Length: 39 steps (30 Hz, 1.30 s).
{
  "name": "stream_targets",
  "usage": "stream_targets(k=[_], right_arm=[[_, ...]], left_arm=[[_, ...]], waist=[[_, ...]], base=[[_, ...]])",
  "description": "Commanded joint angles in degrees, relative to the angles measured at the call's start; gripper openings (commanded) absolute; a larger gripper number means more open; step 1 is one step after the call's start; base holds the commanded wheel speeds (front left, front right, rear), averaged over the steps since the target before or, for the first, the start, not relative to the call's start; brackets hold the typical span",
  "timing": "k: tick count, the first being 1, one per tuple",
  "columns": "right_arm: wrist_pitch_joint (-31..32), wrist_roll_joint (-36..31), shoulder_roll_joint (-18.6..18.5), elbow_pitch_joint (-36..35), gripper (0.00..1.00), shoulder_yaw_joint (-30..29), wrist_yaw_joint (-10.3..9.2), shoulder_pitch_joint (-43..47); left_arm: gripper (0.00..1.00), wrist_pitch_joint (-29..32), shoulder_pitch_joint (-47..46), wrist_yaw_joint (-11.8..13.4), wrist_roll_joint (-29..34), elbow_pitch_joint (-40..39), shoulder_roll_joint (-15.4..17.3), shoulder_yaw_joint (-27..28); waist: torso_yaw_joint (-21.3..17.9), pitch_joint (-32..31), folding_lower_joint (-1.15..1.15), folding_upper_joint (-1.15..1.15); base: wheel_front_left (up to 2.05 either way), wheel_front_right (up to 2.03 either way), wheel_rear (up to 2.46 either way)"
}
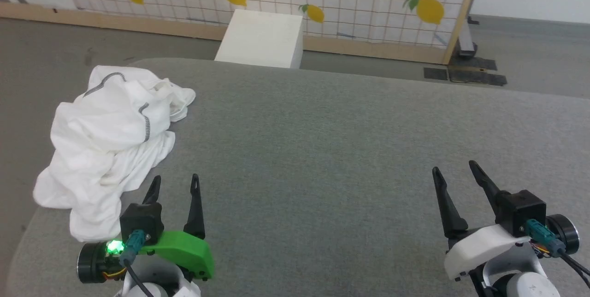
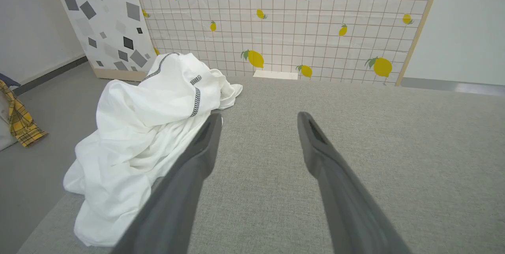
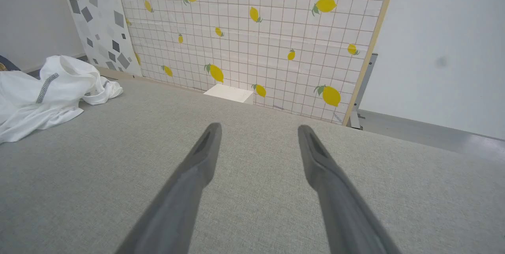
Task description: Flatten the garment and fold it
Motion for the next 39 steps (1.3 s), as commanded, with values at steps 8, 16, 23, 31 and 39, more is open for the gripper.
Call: stream_targets(k=[8, 16, 23, 31, 39], right_arm=[[-1.05, 0.77, 0.04, 0.61, 1.00, 0.42, -0.03, -0.68], [-1.51, 1.03, 0.04, 0.82, 1.00, 0.66, -0.04, -0.71], [-1.93, 1.29, 0.05, 0.75, 1.00, 0.80, -0.04, -0.51], [-2.28, 1.44, 0.06, 0.72, 1.00, 1.09, -0.05, -0.63], [-2.80, 1.77, 0.07, 0.93, 1.00, 1.37, -0.05, -0.72]], left_arm=[[1.00, -1.54, -0.74, 1.11, -1.93, 0.34, 0.70, -0.38], [1.00, -2.49, -0.43, 2.19, -2.65, 0.30, 0.71, -0.97], [1.00, -3.29, 0.02, 3.25, -3.21, 0.00, 0.71, -1.49], [1.00, -4.24, 0.30, 4.32, -4.02, -0.19, 0.76, -2.08], [1.00, -5.18, 0.52, 5.31, -5.06, -0.31, 0.93, -2.25]], waist=[[5.27, 0.15, 0.00, 0.00], [7.78, 0.14, 0.00, 0.00], [9.79, 0.13, 0.00, 0.00], [12.11, 0.51, 0.00, 0.00], [14.32, 0.75, 0.00, 0.00]], base=[[-0.06, -0.06, -0.06], [-0.22, -0.22, -0.22], [-0.12, -0.12, -0.12], [-0.03, -0.03, -0.03], [0.00, 0.00, 0.00]])
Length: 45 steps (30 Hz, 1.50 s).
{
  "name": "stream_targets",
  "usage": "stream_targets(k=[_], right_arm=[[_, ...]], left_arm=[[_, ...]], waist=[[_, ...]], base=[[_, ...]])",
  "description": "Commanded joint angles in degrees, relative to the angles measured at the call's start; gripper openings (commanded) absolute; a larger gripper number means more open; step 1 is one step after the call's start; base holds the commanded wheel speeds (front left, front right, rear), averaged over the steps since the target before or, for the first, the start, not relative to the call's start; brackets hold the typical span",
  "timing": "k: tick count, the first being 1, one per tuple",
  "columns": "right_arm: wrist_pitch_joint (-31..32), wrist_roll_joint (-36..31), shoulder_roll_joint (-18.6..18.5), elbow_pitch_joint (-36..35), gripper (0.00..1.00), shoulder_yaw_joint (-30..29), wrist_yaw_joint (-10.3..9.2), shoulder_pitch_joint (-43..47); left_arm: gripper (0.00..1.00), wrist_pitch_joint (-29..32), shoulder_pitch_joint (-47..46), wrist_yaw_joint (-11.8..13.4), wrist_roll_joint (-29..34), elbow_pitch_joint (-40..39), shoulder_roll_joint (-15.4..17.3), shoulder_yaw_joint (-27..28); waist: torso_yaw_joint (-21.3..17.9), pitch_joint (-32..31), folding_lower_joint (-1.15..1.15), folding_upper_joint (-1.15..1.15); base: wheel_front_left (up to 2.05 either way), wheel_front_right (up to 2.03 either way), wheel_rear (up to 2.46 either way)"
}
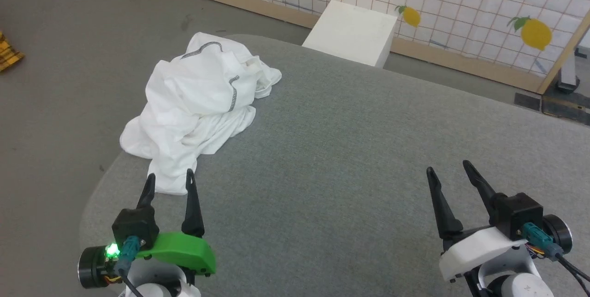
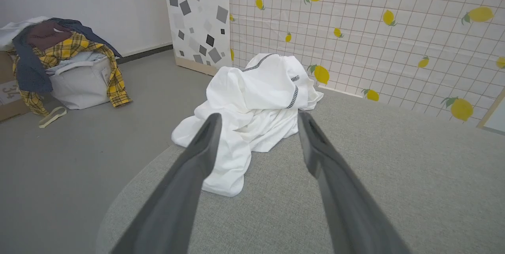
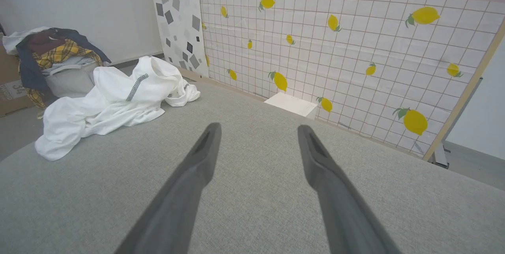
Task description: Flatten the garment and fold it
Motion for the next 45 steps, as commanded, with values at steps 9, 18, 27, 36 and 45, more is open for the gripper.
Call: stream_targets(k=[9, 18, 27, 36, 45], right_arm=[[-0.99, 0.91, 0.06, 0.46, 1.00, 0.29, -0.06, -0.84], [-1.70, 1.20, 0.07, 0.65, 1.00, 0.48, -0.07, -0.88], [-2.41, 1.25, 0.08, 0.91, 1.00, 0.65, -0.08, -1.09], [-3.14, 1.64, 0.09, 1.15, 1.00, 1.10, -0.08, -1.24], [-3.70, 1.97, 0.10, 1.37, 1.00, 1.25, -0.09, -1.43]], left_arm=[[1.00, -1.54, 0.77, 1.54, -1.86, -0.21, 0.77, -0.16], [1.00, -2.64, 1.35, 2.37, -3.22, -0.24, 1.03, -0.27], [1.00, -3.68, 1.70, 3.37, -4.39, -0.02, 1.31, -0.79], [1.00, -4.40, 2.15, 4.68, -5.46, 0.08, 1.56, -1.75], [1.00, -5.11, 2.37, 5.97, -6.61, 0.01, 1.88, -2.56]], waist=[[3.04, 0.17, 0.00, 0.00], [5.32, 0.43, 0.00, 0.00], [7.54, 0.57, 0.00, 0.00], [9.73, 0.67, 0.00, 0.00], [11.72, 0.84, 0.00, 0.00]], base=[[0.00, 0.00, 0.00], [0.00, 0.00, 0.00], [0.00, 0.00, 0.00], [0.00, 0.00, 0.00], [0.00, 0.00, 0.00]])
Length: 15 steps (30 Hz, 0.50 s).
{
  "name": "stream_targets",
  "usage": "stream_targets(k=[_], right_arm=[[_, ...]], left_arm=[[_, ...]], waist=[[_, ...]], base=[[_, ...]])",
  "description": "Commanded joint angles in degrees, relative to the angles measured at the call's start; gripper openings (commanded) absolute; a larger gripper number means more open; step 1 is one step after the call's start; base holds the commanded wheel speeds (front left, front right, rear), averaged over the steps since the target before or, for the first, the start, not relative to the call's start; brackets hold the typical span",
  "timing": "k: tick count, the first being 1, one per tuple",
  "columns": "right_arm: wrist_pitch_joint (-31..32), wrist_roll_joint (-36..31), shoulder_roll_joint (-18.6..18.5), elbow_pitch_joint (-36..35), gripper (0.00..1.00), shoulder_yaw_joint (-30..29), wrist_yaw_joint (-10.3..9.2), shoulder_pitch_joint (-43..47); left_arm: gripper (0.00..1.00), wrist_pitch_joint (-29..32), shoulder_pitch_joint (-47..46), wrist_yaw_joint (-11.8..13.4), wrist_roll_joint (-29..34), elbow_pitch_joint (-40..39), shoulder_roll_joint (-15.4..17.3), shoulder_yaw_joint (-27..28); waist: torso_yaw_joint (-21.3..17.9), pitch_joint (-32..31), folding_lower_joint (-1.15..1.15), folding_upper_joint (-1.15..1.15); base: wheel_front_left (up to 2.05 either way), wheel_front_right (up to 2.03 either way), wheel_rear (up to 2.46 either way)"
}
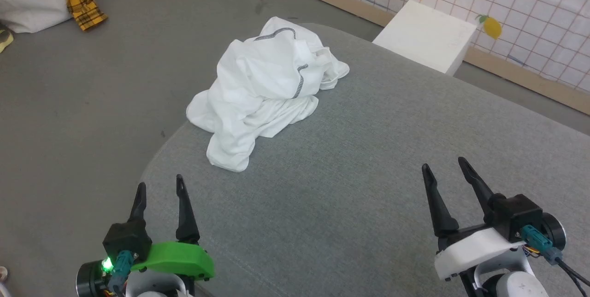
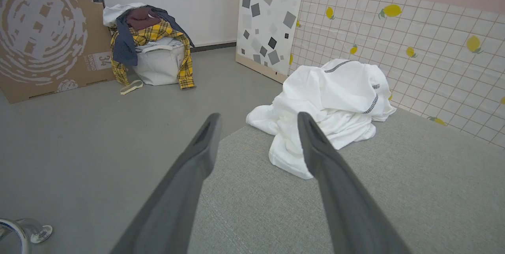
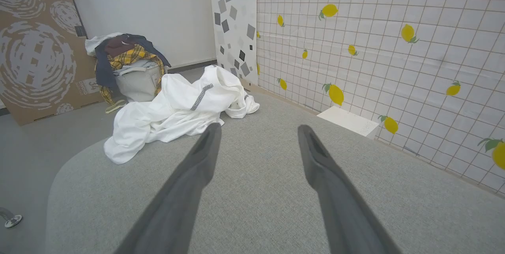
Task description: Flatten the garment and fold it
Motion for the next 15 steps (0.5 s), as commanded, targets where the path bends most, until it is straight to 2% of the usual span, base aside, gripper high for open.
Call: stream_targets(k=[1, 15], right_arm=[[-0.52, 0.53, 0.05, 0.30, 1.00, 0.07, -0.08, -0.80], [-1.67, 1.45, 0.06, 1.06, 1.00, 0.44, -0.09, -0.91]], left_arm=[[1.00, -0.55, 0.86, 0.43, -0.78, 0.01, 0.48, -0.34], [1.00, -1.07, 1.20, 1.91, -2.04, -0.37, 1.24, -1.48]], waist=[[0.56, -0.01, 0.00, 0.00], [2.64, -0.32, 0.00, 0.00]], base=[[0.00, 0.00, 0.00], [0.00, 0.00, 0.00]])
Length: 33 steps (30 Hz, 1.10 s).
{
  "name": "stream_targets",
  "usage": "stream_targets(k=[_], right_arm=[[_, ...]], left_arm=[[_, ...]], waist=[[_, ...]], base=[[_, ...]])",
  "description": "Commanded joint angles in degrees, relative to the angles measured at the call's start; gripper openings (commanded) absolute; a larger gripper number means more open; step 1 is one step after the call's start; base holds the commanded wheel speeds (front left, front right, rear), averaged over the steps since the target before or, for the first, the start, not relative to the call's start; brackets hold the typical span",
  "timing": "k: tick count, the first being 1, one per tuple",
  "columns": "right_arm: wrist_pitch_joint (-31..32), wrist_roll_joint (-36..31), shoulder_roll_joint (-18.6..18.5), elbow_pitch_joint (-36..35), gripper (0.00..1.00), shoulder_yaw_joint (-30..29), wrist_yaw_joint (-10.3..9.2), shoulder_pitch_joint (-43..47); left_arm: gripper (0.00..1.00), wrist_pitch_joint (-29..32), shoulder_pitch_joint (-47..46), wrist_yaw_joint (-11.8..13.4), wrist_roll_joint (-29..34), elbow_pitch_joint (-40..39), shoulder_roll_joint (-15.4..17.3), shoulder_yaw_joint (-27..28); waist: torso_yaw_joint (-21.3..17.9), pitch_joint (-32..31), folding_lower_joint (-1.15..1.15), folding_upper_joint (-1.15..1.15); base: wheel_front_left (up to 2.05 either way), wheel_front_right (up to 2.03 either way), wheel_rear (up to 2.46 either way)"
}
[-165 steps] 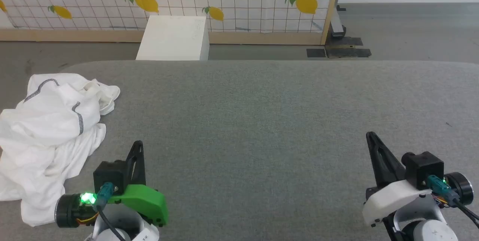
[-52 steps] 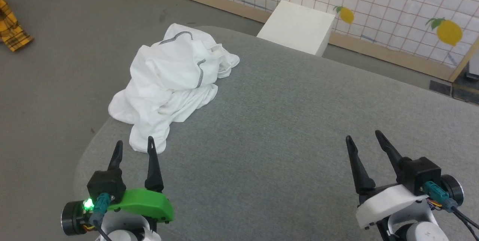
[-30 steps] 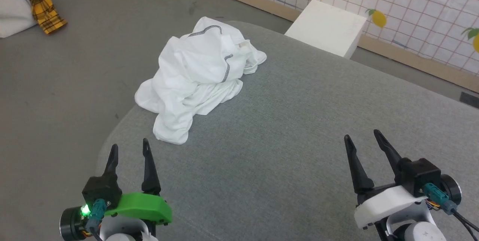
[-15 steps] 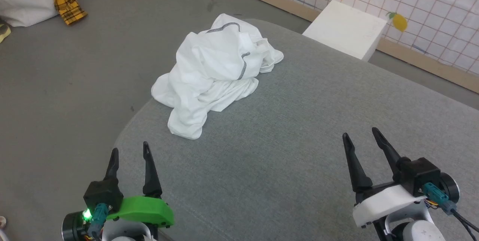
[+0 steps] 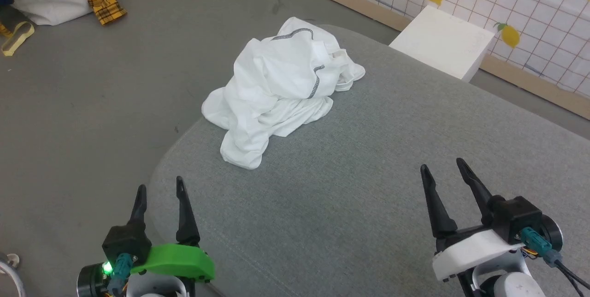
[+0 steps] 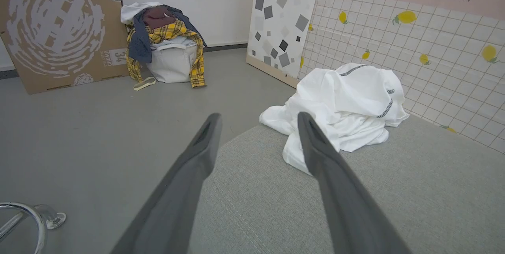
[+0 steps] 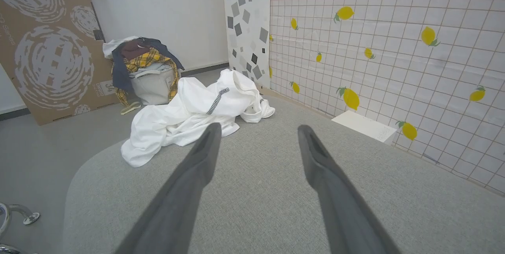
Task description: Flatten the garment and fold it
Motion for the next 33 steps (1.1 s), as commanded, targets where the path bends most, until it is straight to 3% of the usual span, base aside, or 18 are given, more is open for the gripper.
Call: stream_targets(k=[1, 10, 13, 19, 23, 27, 33], right_arm=[[-0.35, 0.43, 0.01, 0.16, 1.00, -0.01, -0.09, -0.84], [0.48, 0.15, 0.01, -0.70, 1.00, 0.93, -0.09, -2.25], [1.24, -0.75, 0.01, -2.11, 1.00, 1.55, -0.09, -4.05], [2.26, -1.97, -0.48, -4.75, 1.00, 2.31, -0.09, -7.68], [2.26, -1.25, -1.97, -5.75, 1.00, 2.88, -0.09, -10.16], [1.63, -0.12, -3.48, -6.44, 1.00, 3.51, -0.09, -13.73], [-0.31, 1.80, -4.28, -5.62, 1.00, 4.05, -0.09, -17.38]], left_arm=[[1.00, -0.34, 0.82, 0.54, -0.10, -0.09, 0.38, -0.11], [1.00, 0.14, -3.66, -1.98, -3.29, 0.80, 0.54, 0.21], [1.00, 1.89, -8.61, -3.26, -4.93, 2.43, 0.81, 0.66], [1.00, 5.38, -22.53, -3.31, -7.15, 6.14, 1.79, 3.22], [1.00, 9.41, -32.08, -2.85, -9.61, 9.55, 3.42, 6.07], [1.00, 16.69, -41.11, -1.74, -11.00, 11.57, 7.49, 8.45], [1.00, 31.19, -50.31, 2.80, -12.28, 14.42, 12.59, 10.75]], waist=[[-0.06, -0.02, 0.00, 0.00], [-1.98, 2.75, 0.00, 0.00], [-4.70, 6.59, 0.00, 0.00], [-11.64, 16.14, 0.00, 0.00], [-16.84, 22.56, 0.00, 0.00], [-22.55, 29.73, 0.00, 0.00], [-28.48, 37.38, 0.00, 0.00]], base=[[0.00, 0.00, 0.00], [0.00, 0.00, 0.00], [0.00, 0.00, 0.00], [0.00, 0.00, 0.00], [0.00, 0.00, 0.00], [0.00, 0.00, 0.00], [0.00, 0.00, 0.00]])
